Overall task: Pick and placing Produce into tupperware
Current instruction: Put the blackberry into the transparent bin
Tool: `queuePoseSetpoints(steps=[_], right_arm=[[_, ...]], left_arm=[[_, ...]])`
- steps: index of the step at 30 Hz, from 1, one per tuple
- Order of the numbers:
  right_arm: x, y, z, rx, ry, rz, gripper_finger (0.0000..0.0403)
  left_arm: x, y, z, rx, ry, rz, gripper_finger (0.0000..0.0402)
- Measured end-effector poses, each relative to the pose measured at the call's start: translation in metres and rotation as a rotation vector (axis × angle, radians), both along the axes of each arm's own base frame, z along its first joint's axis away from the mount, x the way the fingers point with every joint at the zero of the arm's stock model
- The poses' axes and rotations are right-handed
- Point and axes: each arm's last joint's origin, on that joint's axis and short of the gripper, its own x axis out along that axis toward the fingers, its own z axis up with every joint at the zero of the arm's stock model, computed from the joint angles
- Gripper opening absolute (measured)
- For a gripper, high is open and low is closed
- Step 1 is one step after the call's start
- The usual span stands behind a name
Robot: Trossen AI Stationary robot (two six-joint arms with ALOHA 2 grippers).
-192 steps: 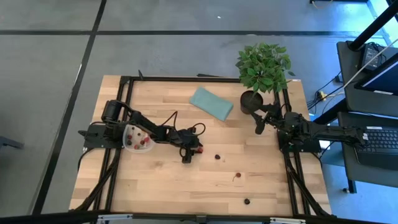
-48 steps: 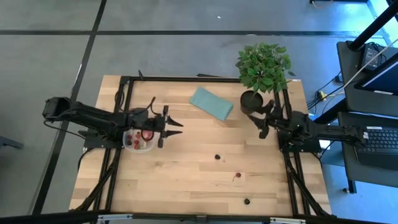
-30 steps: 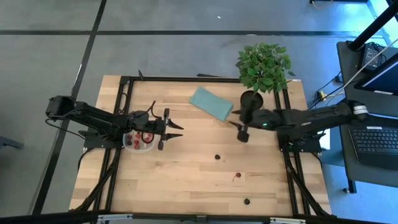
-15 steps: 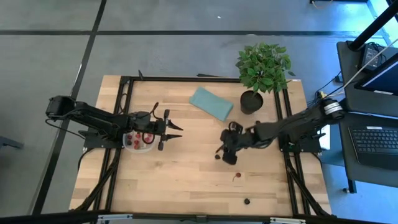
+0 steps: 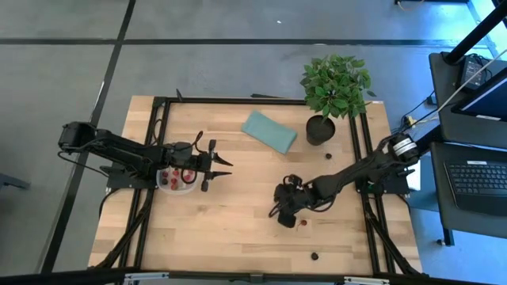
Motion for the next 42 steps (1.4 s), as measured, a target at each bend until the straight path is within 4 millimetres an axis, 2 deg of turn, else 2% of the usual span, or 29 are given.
queuePoseSetpoints(steps=[7,25,33,37,42], right_arm=[[0.004,0.001,-0.014,-0.007,0.017,-0.002,0.0217],[0.006,0.001,-0.021,-0.038,0.015,-0.045,0.0216],[0.009,0.002,-0.037,-0.066,0.039,-0.052,0.0215],[0.010,0.002,-0.039,-0.068,0.038,-0.054,0.0193],[0.011,0.002,-0.038,-0.062,0.032,-0.054,0.0127]], left_arm=[[0.000,0.001,-0.001,0.019,0.011,0.003,0.0121],[-0.001,0.001,-0.005,0.024,0.049,0.001,0.0121],[-0.001,0.001,-0.005,0.024,0.055,0.002,0.0121],[-0.001,0.001,-0.005,0.023,0.055,0.001,0.0121],[-0.001,0.001,-0.005,0.023,0.052,0.002,0.0121]])
